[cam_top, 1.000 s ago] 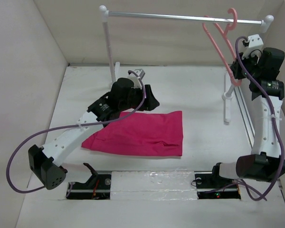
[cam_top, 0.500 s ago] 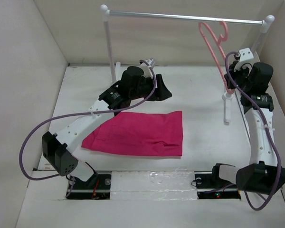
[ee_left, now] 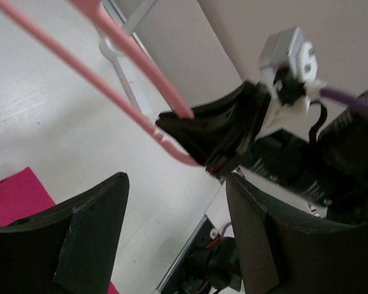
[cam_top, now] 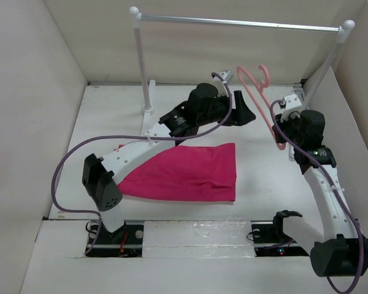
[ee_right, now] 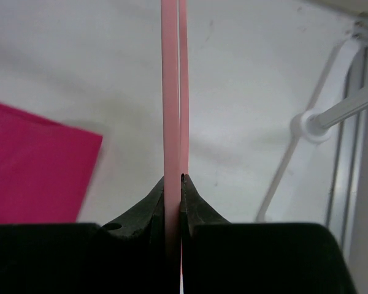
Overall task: Place the trousers on the hanger
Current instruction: Place trousers on hanger
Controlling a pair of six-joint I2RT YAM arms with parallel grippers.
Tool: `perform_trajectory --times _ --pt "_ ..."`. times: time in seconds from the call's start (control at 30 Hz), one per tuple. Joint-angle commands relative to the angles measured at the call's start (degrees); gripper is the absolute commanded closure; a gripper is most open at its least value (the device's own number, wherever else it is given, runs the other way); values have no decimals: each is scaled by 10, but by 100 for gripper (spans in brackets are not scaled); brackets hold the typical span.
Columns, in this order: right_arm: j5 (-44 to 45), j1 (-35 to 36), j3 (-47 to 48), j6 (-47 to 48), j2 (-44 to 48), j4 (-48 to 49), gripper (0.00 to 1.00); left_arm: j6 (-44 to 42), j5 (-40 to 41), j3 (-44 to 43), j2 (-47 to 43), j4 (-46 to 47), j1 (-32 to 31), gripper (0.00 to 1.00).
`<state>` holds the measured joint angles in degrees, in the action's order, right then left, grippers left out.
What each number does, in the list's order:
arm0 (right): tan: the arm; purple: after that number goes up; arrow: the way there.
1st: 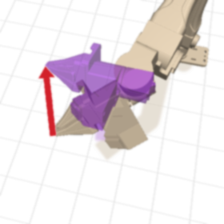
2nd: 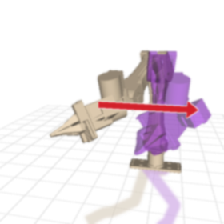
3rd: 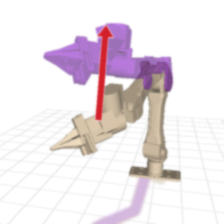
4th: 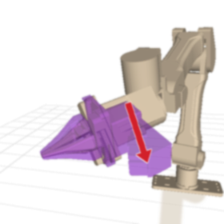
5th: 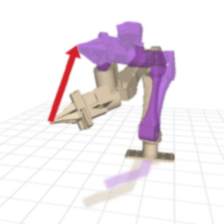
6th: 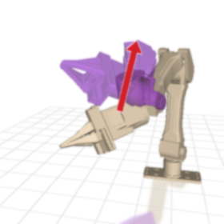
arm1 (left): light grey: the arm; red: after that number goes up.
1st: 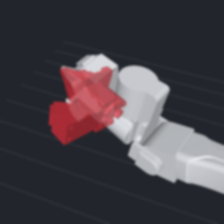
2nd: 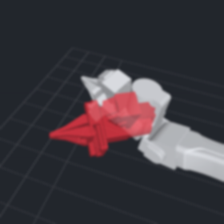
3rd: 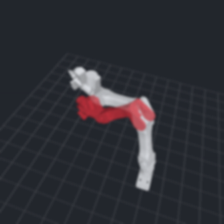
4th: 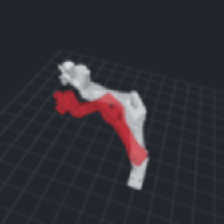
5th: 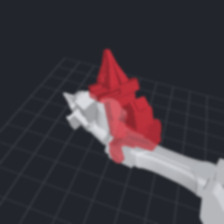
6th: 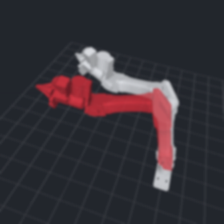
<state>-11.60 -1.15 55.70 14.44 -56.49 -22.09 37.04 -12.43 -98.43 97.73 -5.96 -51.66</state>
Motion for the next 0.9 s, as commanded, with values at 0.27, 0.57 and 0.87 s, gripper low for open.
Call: perform_trajectory --times 0.27,0.57,0.87 --pt "71 102 -142 -83 101 -2 100 77 80 -64 132 61 -26 38" --pt "104 142 -159 -98 104 -8 100 88 96 -165 224 -4 -26 48" --pt "154 181 -163 -107 123 -74 75 100 66 -121 222 12 -20 100"
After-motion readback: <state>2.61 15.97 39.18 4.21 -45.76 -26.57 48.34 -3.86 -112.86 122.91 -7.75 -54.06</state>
